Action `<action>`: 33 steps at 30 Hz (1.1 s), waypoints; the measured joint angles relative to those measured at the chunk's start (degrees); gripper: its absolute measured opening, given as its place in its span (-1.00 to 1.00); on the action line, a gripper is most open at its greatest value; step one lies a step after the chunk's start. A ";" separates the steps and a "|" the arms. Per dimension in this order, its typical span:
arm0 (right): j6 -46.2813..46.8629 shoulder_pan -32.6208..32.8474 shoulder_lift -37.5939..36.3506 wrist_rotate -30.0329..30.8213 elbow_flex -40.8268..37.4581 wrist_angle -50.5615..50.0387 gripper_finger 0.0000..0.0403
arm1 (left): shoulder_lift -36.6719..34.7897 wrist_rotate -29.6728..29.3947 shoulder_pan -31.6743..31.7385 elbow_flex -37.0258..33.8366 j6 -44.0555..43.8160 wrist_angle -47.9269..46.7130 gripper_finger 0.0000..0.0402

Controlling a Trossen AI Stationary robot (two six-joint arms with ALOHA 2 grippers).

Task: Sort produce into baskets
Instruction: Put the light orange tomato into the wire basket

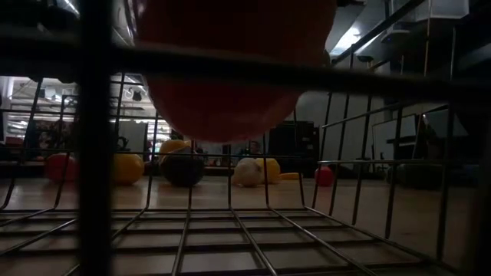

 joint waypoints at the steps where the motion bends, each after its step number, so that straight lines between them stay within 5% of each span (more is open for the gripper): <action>1: 0.00 0.00 0.00 0.00 0.00 0.02 0.86 | 0.00 0.02 -0.02 0.00 0.00 0.00 -0.97; 6: 0.09 -0.67 0.00 -0.51 0.00 0.02 0.97 | 0.00 0.02 -0.02 0.00 0.00 0.00 -0.97; 16: -0.22 -3.13 -0.02 -12.37 -0.04 2.74 0.97 | 0.00 0.02 0.00 0.00 -0.01 0.01 -0.97; 33: -3.38 -2.97 -0.02 -9.92 -0.04 3.40 0.98 | 0.00 0.02 0.00 0.00 0.00 0.01 -0.97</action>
